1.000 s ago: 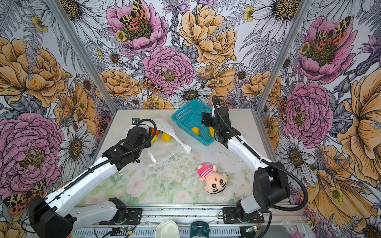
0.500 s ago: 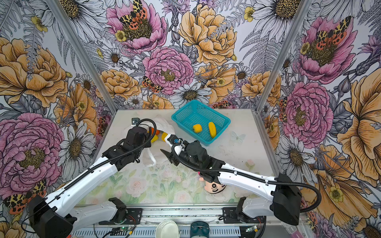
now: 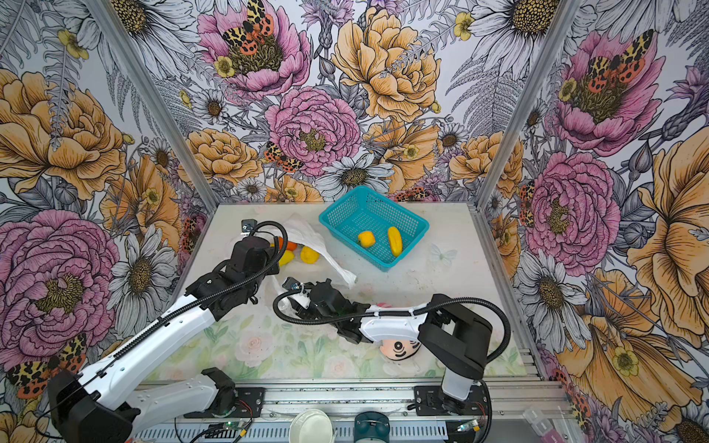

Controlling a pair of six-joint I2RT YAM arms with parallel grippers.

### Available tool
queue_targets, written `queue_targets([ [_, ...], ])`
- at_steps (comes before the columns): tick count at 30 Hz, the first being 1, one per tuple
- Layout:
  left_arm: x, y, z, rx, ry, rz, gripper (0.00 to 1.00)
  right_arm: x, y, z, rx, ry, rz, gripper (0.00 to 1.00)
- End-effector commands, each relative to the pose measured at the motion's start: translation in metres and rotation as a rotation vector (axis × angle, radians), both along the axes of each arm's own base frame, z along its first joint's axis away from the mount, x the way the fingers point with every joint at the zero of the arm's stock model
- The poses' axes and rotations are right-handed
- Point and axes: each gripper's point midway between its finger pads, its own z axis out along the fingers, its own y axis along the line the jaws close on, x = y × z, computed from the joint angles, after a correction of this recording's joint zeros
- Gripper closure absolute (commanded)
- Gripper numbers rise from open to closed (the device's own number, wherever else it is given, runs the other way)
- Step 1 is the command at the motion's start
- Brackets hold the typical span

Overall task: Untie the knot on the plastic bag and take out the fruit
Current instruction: 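Move the right gripper back into the bag and grasp another yellow fruit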

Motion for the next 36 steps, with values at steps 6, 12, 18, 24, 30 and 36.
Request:
queue_targets([
  [6, -0.002, -0.003, 0.005, -0.022, -0.024, -0.017, 1.0, 0.082, -0.021, -0.013, 0.041, 0.059, -0.257, 0.59],
  [12, -0.003, -0.006, 0.006, -0.025, -0.024, -0.029, 1.0, 0.127, -0.013, -0.052, -0.094, 0.065, -0.367, 0.47],
  [18, -0.005, -0.007, 0.008, -0.028, -0.031, -0.034, 1.0, 0.159, -0.009, -0.078, -0.123, 0.151, -0.461, 0.29],
  [24, -0.005, -0.008, 0.01, -0.031, -0.034, -0.04, 1.0, 0.183, -0.01, -0.092, -0.128, 0.244, -0.57, 0.19],
  [30, -0.004, -0.01, 0.009, -0.029, -0.03, -0.044, 1.0, 0.198, -0.012, -0.096, -0.118, 0.286, -0.653, 0.16],
  [36, -0.005, -0.012, 0.01, -0.034, -0.032, -0.053, 1.0, 0.204, -0.002, -0.103, -0.177, 0.328, -0.644, 0.19],
])
